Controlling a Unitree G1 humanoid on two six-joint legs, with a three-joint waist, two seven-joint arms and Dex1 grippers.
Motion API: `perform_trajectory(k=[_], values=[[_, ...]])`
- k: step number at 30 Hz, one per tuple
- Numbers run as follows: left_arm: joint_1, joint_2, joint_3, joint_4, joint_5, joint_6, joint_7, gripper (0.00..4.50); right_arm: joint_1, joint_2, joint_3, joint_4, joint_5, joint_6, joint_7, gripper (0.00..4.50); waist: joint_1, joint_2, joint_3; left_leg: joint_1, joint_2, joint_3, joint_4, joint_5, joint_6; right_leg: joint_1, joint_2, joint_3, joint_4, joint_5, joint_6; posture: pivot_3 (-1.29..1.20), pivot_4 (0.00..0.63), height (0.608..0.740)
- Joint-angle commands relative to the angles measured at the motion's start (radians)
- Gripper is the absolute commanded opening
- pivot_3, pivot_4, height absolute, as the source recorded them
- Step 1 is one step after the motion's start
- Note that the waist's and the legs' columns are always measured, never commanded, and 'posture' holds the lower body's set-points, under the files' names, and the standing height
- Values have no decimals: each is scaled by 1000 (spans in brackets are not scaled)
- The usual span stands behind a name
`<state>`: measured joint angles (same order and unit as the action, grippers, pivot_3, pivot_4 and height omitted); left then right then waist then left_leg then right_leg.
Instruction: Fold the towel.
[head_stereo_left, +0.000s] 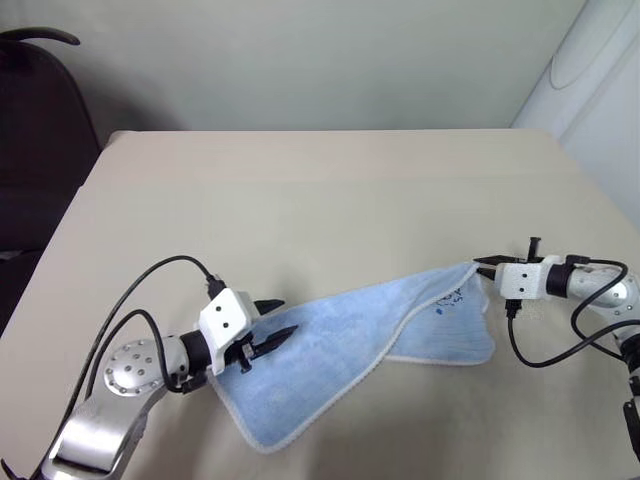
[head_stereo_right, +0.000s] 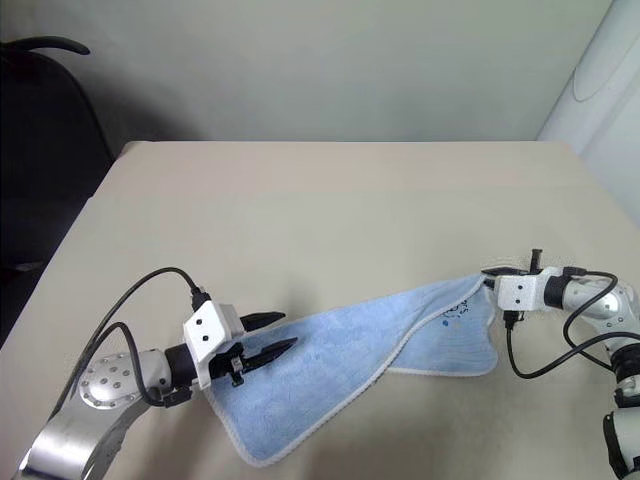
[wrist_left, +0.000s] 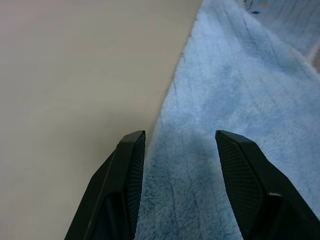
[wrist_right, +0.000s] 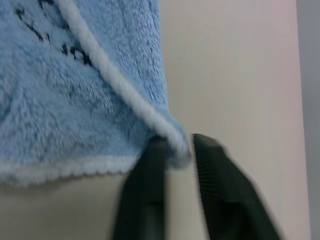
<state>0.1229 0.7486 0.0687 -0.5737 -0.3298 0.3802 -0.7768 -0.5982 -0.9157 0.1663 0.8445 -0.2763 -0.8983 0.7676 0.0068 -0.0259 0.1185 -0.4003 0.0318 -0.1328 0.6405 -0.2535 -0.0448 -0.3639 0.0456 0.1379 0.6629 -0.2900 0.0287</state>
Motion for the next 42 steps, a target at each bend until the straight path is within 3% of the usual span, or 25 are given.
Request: perform_trajectory(k=[1, 5, 7, 11, 18, 25, 32, 42], values=[[-15, 34, 34, -52, -43, 5, -45, 2447, 8, -23, -20, -52, 29, -5, -6, 38, 0, 0, 0, 0, 0, 0, 0, 0, 0, 0, 0, 0, 0, 0, 0, 0, 150, 740], [-15, 121, 43, -69, -91, 14, -153, 2616, 6, -18, -27, -73, 33, 37, -15, 9, 0, 0, 0, 0, 0, 0, 0, 0, 0, 0, 0, 0, 0, 0, 0, 0, 150, 740], [10, 186, 78, -89, -158, 30, -247, 3061, 10, -22, -30, -83, 31, 31, -26, 0, 0, 0, 0, 0, 0, 0, 0, 0, 0, -1, 0, 0, 0, 0, 0, 0, 150, 740], [53, 271, 122, -133, -192, 9, -349, 4429, 47, -35, -41, -124, 55, 35, -20, 0, 2, 0, 0, 0, 0, 0, 0, 0, 0, 0, 0, 0, 0, 0, 0, 0, 150, 740], [187, 371, 165, -245, -208, 5, -480, 4474, 155, -73, -84, -269, 139, 106, 4, 0, 1, 1, 0, 0, 0, 0, 0, -1, -1, 0, 0, 0, 0, 0, 0, 0, 150, 740], [262, 400, 50, -238, -17, -113, -488, 4474, 304, -101, -132, -459, 198, 201, 15, 0, 1, 0, 0, 0, 0, 0, 0, -2, 0, 0, 0, 0, -1, 0, 0, 0, 150, 740], [261, 407, -46, -140, 162, -276, -479, 4474, 359, -96, -165, -557, 206, 269, 5, 0, 1, 1, 0, 0, 1, 0, 0, -3, 1, 0, 0, 0, -1, 0, 0, 0, 150, 740], [201, 394, -112, -12, 253, -350, -453, 4474, 420, -85, -206, -637, 206, 326, -3, 0, 1, 3, -2, 0, 1, -1, 0, -3, 1, 0, 0, 0, -1, 0, -1, 0, 150, 740]])
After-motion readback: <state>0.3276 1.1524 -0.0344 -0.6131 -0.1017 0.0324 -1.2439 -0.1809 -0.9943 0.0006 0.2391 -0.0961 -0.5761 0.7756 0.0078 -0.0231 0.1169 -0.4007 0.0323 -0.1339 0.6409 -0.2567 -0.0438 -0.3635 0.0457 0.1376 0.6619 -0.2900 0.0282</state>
